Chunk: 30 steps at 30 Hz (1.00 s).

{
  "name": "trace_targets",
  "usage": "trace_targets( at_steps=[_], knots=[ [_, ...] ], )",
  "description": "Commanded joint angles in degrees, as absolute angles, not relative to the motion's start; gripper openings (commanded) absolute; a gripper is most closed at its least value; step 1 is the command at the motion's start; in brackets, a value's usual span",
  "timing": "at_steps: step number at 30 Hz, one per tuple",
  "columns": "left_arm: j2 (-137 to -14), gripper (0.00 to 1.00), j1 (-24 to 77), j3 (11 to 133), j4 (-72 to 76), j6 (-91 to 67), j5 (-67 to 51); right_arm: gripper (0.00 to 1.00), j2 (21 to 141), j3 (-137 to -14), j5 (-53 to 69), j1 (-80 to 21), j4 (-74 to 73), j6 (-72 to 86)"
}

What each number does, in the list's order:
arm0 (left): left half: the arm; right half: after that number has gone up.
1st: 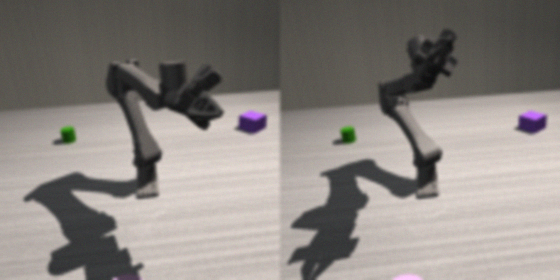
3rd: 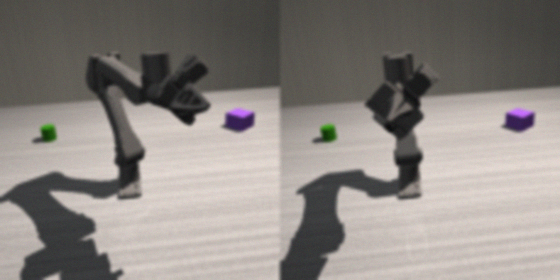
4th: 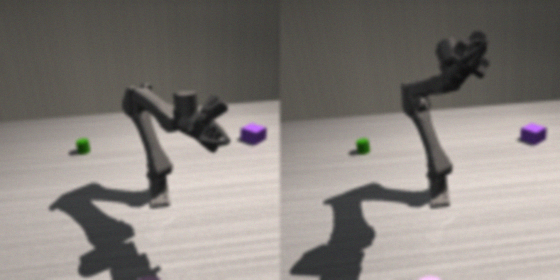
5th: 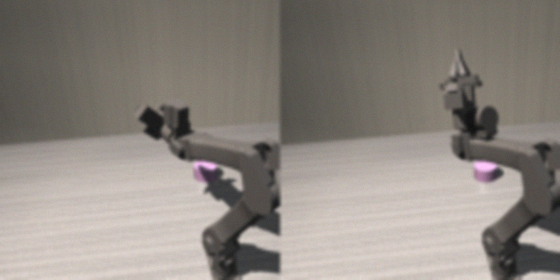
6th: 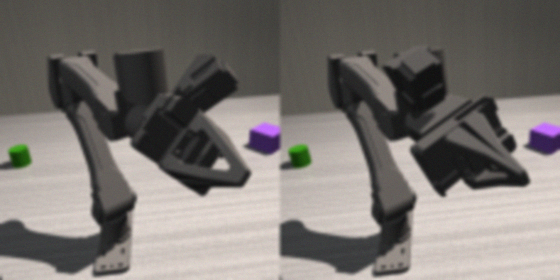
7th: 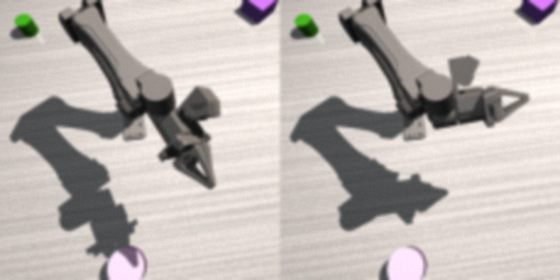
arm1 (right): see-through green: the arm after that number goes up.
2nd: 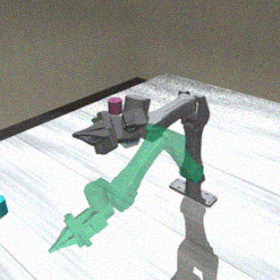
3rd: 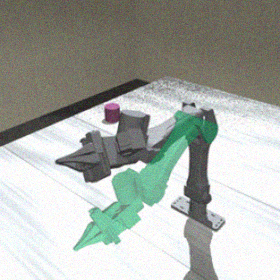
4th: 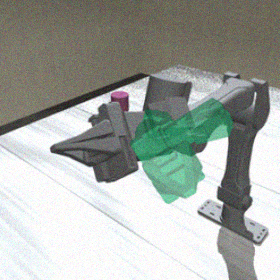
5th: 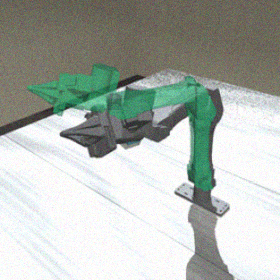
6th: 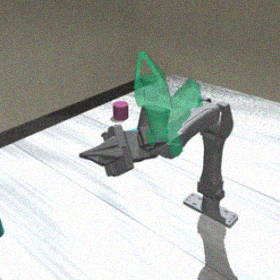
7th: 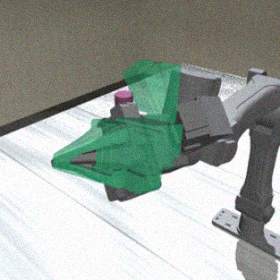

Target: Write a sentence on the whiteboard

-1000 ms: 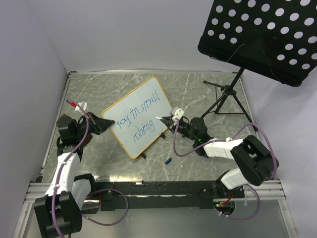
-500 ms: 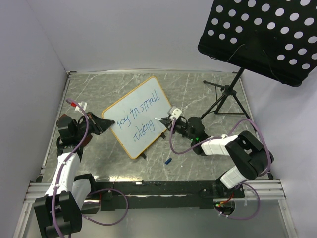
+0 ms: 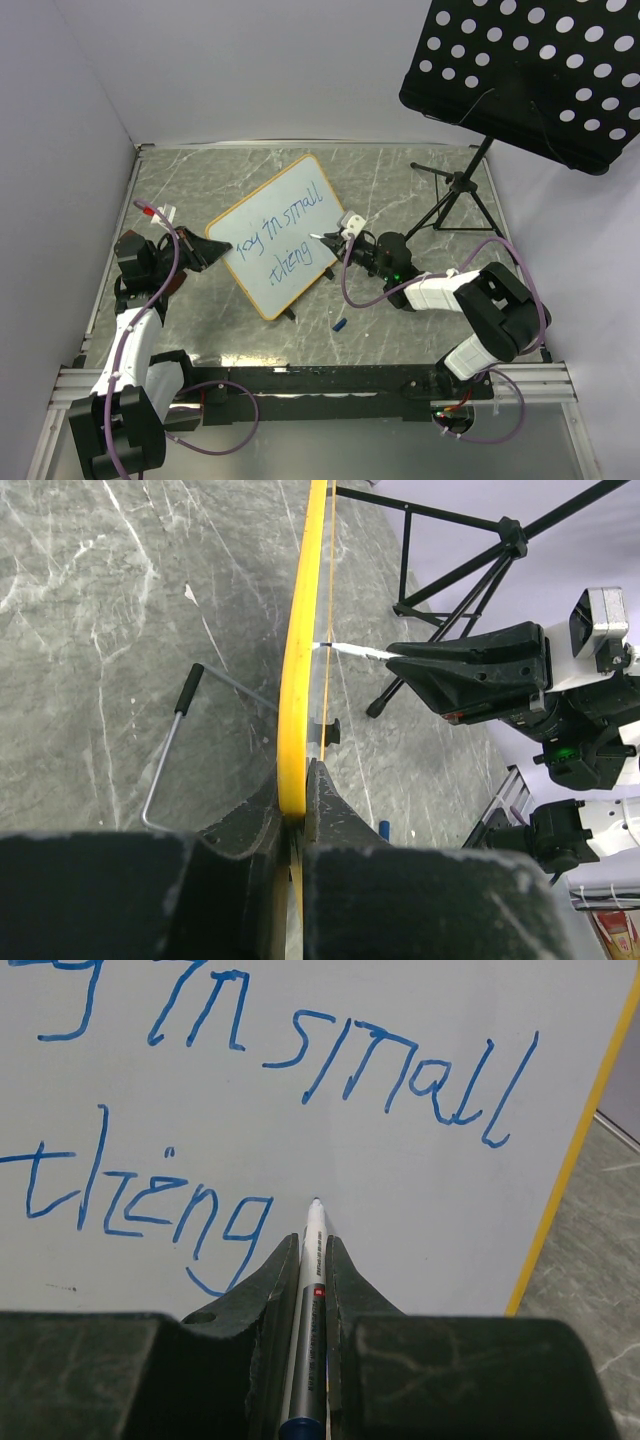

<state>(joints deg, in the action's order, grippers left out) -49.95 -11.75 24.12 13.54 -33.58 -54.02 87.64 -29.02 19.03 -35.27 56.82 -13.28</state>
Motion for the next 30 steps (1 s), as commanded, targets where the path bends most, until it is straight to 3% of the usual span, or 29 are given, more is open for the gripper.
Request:
trace_targets(
  at_steps=[1, 30],
  knots=[
    [-49.0, 0.01, -11.1, 24.9, 14.2, -28.9, -56.9, 0.0, 87.8, -30.5, 20.8, -35.8, 58.4, -12.6],
    [-48.9, 0.01, -11.2, 24.9, 14.2, -28.9, -56.9, 0.0, 84.6, -23.9, 19.3, -35.3, 57.0, -15.1]
  ],
)
